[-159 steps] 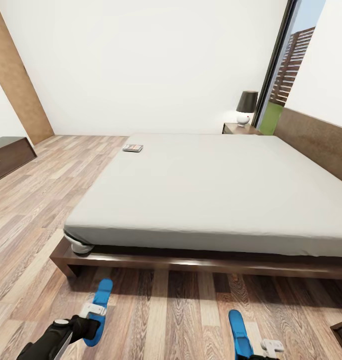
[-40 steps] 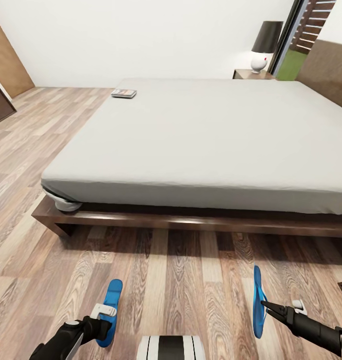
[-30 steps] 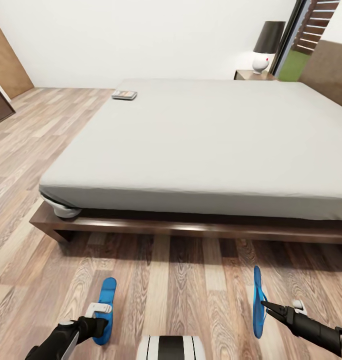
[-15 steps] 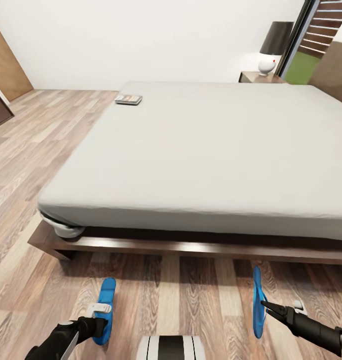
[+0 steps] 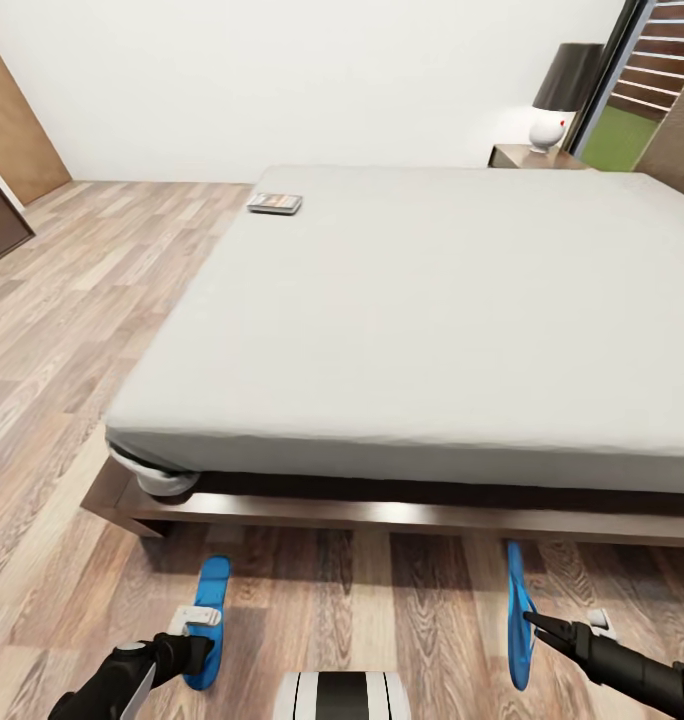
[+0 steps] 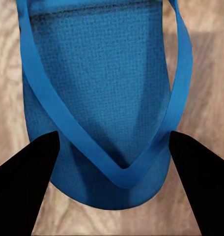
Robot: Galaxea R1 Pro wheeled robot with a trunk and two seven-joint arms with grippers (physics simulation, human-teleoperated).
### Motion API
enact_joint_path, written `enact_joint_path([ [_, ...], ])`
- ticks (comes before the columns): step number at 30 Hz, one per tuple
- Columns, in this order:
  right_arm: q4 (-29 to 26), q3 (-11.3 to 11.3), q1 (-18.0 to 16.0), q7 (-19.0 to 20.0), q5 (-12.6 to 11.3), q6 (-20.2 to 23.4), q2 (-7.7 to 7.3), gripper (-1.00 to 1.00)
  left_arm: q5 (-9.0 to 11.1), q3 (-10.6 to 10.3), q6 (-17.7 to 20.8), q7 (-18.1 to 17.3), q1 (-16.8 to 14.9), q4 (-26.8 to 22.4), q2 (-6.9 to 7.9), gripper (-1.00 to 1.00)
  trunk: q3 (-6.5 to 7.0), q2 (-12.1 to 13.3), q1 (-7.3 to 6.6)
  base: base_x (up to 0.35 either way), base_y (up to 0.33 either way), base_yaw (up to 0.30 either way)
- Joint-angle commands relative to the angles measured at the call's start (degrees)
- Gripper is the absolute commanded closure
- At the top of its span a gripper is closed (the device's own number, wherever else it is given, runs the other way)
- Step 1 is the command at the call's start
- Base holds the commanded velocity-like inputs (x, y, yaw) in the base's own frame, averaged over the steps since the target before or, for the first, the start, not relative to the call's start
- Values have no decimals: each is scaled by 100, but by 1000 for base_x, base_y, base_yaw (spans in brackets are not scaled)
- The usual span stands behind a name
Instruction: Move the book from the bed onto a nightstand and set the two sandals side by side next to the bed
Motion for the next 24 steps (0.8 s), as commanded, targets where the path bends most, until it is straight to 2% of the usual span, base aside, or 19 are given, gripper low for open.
enact_joint_path([
  [1,-156,-73,-9,16,-118,84,-3,100,-56,48,26,-50,-2,-9,-6,100,-3,-2,-1,1,224,0],
  [24,-155,-79,-9,17,-118,84,-6,100,-64,48,26,-50,-2,-9,-5,100,-3,-2,-1,0,17,0],
])
